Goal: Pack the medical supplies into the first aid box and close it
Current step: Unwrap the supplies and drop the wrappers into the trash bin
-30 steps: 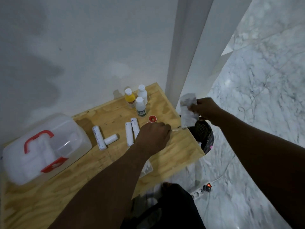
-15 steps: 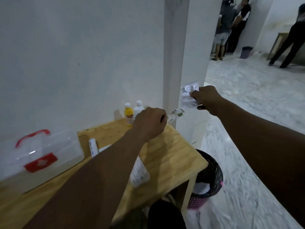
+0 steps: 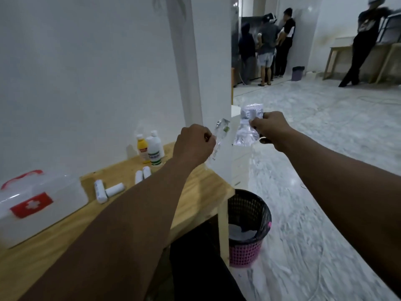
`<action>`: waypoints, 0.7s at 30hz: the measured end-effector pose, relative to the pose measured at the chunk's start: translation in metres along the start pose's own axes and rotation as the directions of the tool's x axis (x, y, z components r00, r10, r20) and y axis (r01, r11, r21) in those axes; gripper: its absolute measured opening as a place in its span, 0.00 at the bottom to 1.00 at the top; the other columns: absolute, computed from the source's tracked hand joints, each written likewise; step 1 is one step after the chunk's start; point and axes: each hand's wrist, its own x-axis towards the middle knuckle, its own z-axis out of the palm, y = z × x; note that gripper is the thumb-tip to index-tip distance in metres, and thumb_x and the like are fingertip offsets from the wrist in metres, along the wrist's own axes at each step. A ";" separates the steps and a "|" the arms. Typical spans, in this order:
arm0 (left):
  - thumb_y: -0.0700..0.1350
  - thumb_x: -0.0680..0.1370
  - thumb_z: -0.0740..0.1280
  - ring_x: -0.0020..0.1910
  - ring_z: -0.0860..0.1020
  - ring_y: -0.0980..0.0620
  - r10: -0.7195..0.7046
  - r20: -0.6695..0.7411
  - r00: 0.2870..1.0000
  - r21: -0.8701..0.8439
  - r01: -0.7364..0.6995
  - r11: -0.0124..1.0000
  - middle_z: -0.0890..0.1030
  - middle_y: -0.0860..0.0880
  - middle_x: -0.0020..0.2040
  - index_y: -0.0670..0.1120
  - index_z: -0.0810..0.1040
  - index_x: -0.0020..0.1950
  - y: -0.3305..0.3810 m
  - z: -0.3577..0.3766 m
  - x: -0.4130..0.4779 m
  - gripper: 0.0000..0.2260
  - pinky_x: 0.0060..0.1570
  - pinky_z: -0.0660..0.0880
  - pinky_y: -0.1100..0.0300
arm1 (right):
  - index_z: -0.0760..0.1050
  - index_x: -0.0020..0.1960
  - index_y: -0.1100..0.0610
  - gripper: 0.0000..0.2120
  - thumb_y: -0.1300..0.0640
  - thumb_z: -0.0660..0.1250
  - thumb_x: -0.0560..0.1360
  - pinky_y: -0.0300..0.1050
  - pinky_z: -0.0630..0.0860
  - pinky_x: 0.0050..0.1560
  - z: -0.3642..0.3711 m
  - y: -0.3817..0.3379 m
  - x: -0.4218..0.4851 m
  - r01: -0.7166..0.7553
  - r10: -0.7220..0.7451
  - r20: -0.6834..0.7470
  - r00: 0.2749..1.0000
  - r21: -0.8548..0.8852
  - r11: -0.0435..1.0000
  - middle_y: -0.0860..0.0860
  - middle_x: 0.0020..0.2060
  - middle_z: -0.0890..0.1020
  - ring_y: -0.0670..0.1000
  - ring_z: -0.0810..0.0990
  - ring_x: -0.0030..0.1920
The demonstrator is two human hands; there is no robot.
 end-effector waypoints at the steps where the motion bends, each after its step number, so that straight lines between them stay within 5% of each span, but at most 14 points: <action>1: 0.47 0.77 0.68 0.37 0.84 0.48 -0.017 0.006 1.000 -0.036 0.017 0.999 0.85 0.48 0.35 0.44 0.86 0.41 0.007 0.009 0.005 0.11 0.45 0.83 0.51 | 0.78 0.41 0.59 0.05 0.60 0.66 0.74 0.42 0.69 0.32 -0.006 0.004 0.004 0.001 -0.001 -0.007 1.000 -0.017 1.000 0.55 0.33 0.77 0.54 0.74 0.31; 10: 0.39 0.74 0.71 0.31 0.86 0.45 -0.166 0.343 0.925 -0.084 0.206 0.975 0.85 0.43 0.34 0.42 0.83 0.40 0.010 0.118 0.075 0.04 0.41 0.85 0.48 | 0.78 0.51 0.71 0.15 0.59 0.66 0.71 0.46 0.70 0.32 -0.021 0.092 0.075 -0.130 0.124 -0.062 0.990 -0.116 0.985 0.59 0.37 0.77 0.54 0.72 0.36; 16: 0.38 0.74 0.73 0.36 0.87 0.43 -0.270 0.672 0.689 0.117 0.261 0.958 0.86 0.39 0.41 0.37 0.83 0.48 -0.036 0.222 0.109 0.06 0.42 0.85 0.47 | 0.78 0.45 0.68 0.12 0.58 0.66 0.73 0.43 0.73 0.29 0.011 0.194 0.118 -0.269 0.261 -0.067 0.963 -0.217 0.938 0.59 0.36 0.79 0.55 0.77 0.34; 21: 0.39 0.73 0.75 0.36 0.87 0.42 -0.354 0.787 0.505 0.306 0.179 0.935 0.85 0.39 0.39 0.37 0.82 0.47 -0.079 0.293 0.115 0.07 0.43 0.85 0.46 | 0.78 0.43 0.70 0.12 0.60 0.66 0.69 0.45 0.67 0.35 0.053 0.276 0.130 -0.397 0.411 -0.032 0.911 -0.340 0.852 0.57 0.32 0.75 0.54 0.73 0.33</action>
